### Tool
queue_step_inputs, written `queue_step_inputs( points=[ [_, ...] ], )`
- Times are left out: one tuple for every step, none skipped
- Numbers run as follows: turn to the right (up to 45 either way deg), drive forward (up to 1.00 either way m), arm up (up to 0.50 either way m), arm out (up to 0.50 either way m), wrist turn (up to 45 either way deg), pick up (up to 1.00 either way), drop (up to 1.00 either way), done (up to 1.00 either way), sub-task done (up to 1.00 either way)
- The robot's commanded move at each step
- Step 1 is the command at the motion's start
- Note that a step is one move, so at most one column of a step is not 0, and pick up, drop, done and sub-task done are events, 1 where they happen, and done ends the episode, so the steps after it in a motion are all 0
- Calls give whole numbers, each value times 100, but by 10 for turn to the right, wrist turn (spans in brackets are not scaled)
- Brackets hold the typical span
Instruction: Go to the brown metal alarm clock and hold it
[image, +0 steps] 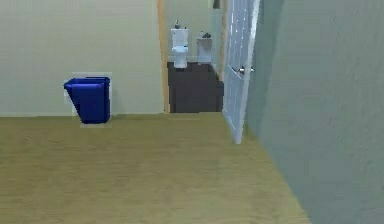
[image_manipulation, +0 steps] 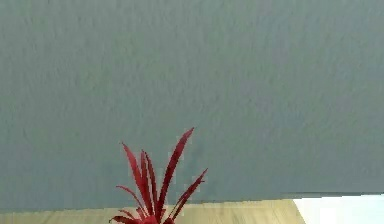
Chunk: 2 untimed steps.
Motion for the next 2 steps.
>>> queue_step_inputs(
  points=[
    [0,100,0,0,0,0,0,0,0],
    [30,0,0,0,0,0,0,0,0]
  ],
)
